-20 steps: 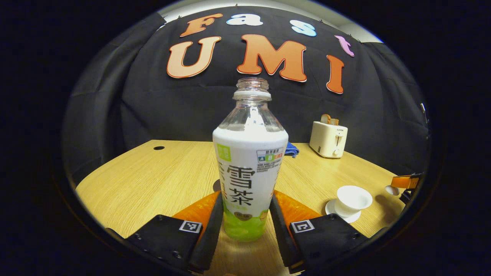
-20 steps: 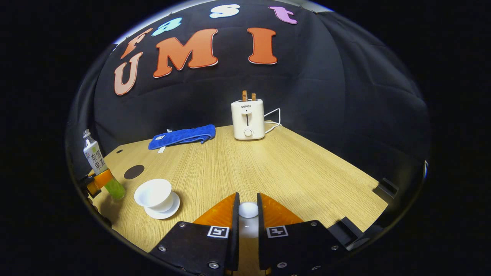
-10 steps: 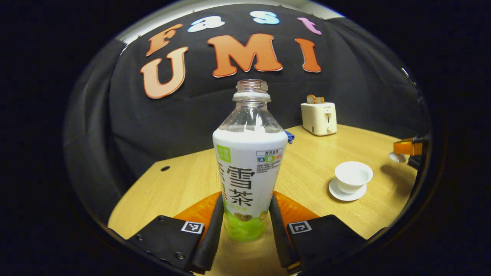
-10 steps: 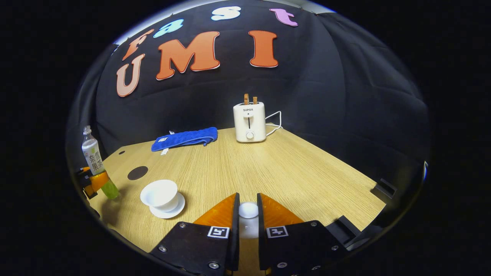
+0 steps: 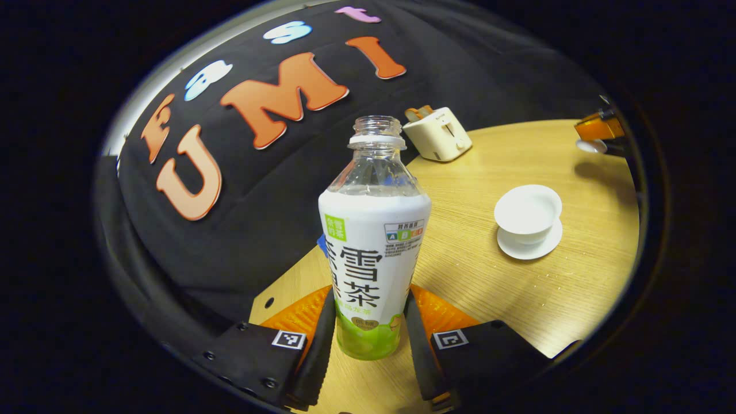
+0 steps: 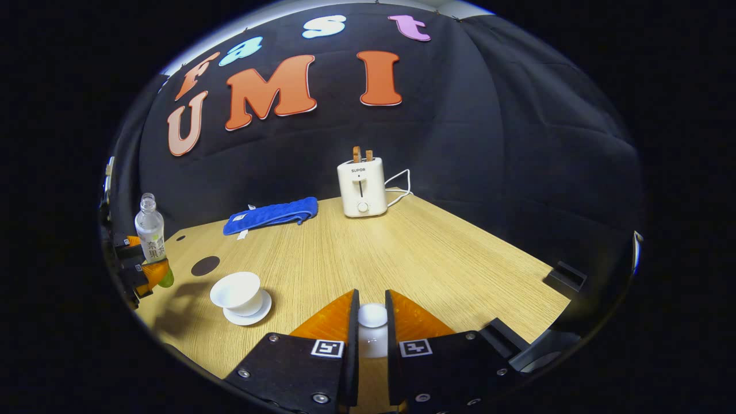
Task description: Open the teacup lid with one hand, grasp the water bottle and pour water into the teacup with the other hand; after pouring, place the water bottle on the coaster and then close the teacup lid.
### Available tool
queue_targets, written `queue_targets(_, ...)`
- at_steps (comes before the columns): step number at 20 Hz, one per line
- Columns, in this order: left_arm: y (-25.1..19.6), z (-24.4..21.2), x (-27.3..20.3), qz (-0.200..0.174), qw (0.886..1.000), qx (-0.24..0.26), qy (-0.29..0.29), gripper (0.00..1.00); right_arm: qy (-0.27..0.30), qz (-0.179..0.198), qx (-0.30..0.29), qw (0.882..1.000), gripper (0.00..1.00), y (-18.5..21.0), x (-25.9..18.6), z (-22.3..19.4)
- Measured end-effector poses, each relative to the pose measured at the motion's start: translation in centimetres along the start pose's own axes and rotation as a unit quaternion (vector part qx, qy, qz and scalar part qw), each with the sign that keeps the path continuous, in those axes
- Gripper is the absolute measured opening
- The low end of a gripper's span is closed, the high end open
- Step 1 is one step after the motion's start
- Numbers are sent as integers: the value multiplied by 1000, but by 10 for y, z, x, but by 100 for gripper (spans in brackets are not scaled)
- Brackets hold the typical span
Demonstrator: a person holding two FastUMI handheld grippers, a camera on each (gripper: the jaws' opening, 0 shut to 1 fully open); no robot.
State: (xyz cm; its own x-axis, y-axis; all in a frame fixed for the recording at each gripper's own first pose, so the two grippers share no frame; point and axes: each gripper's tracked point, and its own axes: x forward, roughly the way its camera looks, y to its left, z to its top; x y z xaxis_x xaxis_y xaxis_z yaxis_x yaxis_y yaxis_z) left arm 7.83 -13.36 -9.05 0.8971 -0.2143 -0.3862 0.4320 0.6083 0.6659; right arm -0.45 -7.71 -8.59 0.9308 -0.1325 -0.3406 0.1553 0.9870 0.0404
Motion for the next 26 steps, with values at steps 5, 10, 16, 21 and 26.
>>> queue_targets(5,-20,10,3,-32,995,95,6,64,2,-10,11,1000,21,-15,-2,-4)
queue_targets(10,-27,15,0,-23,970,242,11,64,7,-9,23,1000,21,-17,0,-8)
queue_targets(16,-44,12,9,-47,927,370,24,63,15,-8,31,999,21,-19,1,-16)
queue_targets(21,-51,18,-2,-59,897,437,31,63,19,-10,35,999,21,-22,-1,-20)
queue_targets(26,-45,18,-2,-76,852,514,59,63,22,-12,39,999,21,-26,-2,-22)
